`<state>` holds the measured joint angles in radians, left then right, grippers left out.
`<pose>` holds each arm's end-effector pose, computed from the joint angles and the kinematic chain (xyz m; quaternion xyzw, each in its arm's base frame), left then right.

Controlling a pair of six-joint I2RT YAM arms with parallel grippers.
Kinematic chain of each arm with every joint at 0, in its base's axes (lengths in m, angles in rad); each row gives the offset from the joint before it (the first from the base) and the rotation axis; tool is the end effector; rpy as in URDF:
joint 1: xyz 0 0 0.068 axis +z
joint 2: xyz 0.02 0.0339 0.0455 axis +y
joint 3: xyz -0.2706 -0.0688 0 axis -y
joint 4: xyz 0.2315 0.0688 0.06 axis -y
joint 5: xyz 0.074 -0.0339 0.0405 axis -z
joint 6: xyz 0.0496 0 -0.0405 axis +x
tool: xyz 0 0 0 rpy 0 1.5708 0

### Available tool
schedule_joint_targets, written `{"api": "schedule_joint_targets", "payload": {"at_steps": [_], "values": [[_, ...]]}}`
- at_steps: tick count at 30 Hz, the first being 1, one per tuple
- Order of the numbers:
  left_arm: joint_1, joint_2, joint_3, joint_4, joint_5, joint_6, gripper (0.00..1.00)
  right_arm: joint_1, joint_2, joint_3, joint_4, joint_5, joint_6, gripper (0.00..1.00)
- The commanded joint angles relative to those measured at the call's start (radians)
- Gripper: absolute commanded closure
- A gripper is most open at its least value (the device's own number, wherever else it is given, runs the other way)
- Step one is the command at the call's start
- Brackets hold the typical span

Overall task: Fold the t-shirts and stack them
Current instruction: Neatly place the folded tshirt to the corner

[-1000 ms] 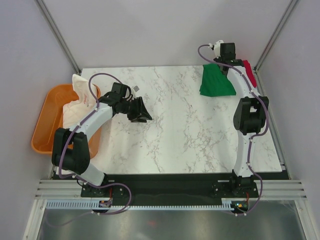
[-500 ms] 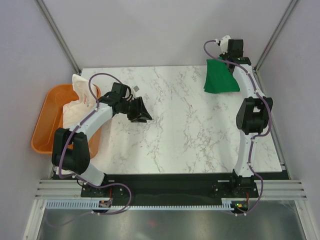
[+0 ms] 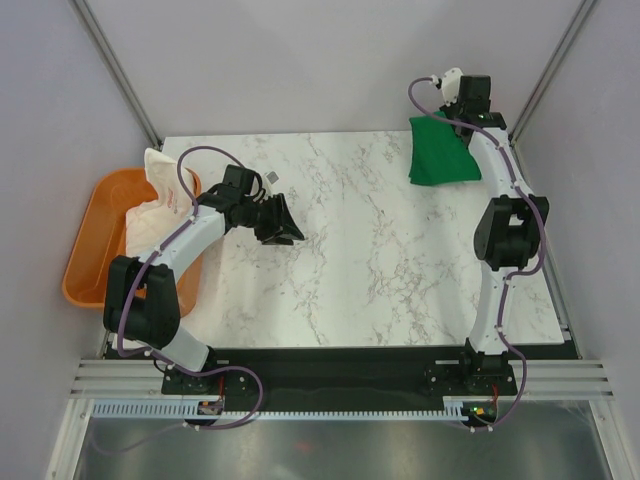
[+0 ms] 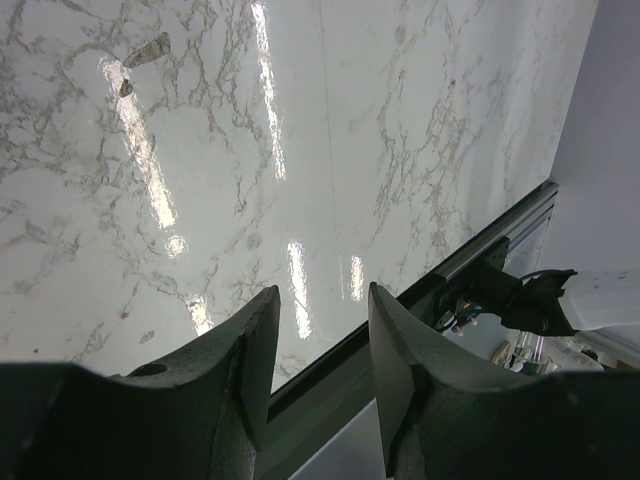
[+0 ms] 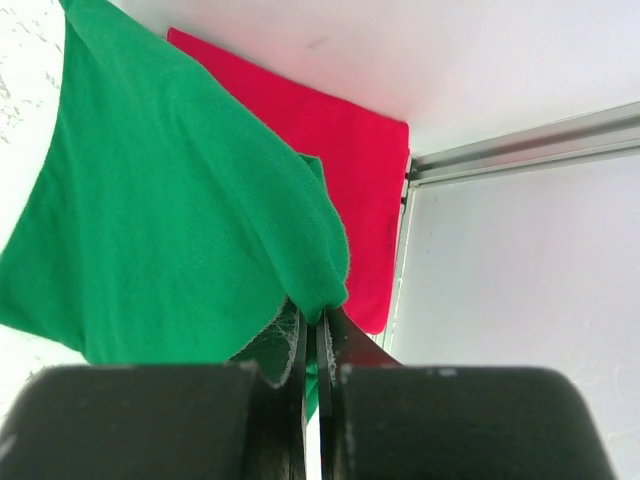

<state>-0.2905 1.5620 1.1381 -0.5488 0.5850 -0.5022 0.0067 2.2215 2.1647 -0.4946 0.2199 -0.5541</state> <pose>0.2971 -0.1174 0.2482 -0.0122 0.9189 -0.3631 0.1538 0.5228 -0.0073 0.3114 -0.1887 0.8486 -0.2233 0.4410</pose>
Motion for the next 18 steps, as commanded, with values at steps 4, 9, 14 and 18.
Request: {"api": "schedule_joint_targets", "payload": {"at_steps": [4,9,14,18], "values": [[-0.004,-0.045,-0.006,0.003,0.016,0.03,0.52,-0.002,-0.148,0.026,0.004,-0.027,0.0,1.0],[-0.004,-0.048,-0.006,0.003,0.021,0.028,0.52,-0.004,-0.172,0.013,0.004,-0.019,-0.017,1.0],[-0.004,-0.048,-0.006,0.004,0.019,0.03,0.52,-0.045,-0.128,0.053,0.001,-0.056,-0.006,1.0],[-0.006,-0.045,-0.006,0.001,0.012,0.03,0.52,-0.047,-0.106,0.063,-0.006,-0.071,-0.003,1.0]]}}
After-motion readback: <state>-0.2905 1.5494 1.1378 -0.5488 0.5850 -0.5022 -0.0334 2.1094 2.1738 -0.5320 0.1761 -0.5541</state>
